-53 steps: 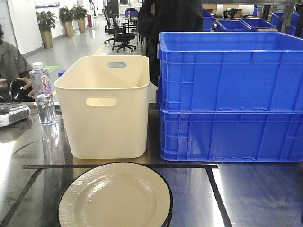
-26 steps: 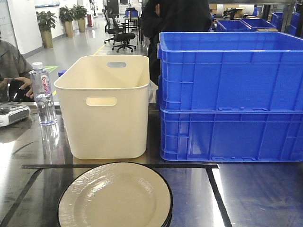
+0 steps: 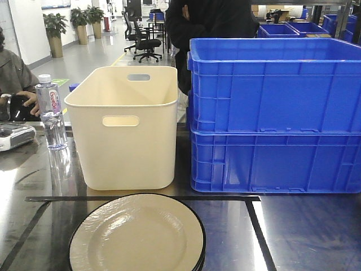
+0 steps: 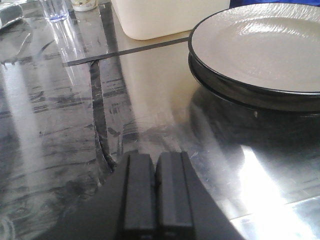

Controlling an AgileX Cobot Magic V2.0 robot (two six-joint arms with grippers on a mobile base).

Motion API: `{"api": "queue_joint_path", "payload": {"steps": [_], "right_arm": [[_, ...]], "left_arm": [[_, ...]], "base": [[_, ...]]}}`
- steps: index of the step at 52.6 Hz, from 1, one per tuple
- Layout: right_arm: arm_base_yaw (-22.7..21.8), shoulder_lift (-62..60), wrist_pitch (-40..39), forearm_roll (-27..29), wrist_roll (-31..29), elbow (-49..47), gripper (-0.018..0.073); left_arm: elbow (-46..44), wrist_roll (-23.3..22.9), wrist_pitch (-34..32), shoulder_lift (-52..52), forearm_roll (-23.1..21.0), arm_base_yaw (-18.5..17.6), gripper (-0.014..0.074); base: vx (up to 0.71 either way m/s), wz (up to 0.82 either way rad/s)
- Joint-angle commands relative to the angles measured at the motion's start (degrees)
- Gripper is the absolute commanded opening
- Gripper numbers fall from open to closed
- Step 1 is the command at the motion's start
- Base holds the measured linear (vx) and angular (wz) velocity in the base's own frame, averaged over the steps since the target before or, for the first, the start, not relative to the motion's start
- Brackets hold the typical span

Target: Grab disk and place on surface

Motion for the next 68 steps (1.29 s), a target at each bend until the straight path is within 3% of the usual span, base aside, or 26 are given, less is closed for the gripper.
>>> {"api": "queue_joint_path", "payload": {"steps": [1, 10, 21, 24, 68], "right_arm": [[-0.3, 0.2, -4.9, 0.1, 0.1, -1.7, -0.0009], [-0.3, 0.2, -4.9, 0.1, 0.1, -1.7, -0.0009], [-0.3, 0.2, -4.9, 0.1, 0.1, -1.7, -0.0009], [-0.3, 0.1, -4.8, 0.1, 0.1, -1.7, -0.0009], [-0.3, 0.5, -4.8, 0.1, 0.1, -1.7, -0.0009]], "left_arm": [[0.1, -0.5, -7.6, 0.2, -0.9, -0.2, -0.0002], [10.8, 0.3, -20.5, -6.9, -0.9, -0.2, -0.0002], [25.0, 2.3, -28.3, -17.5, -1.1, -0.2, -0.0002], [24.5, 2.7, -26.0, -16.9, -0.9, 0.0, -0.0002], [24.6, 3.3, -26.5, -17.1, -0.9, 0.2, -0.0002]], "base": [[0.00, 0.00], [0.00, 0.00], [0.00, 0.00], [0.00, 0.00], [0.00, 0.00]]}}
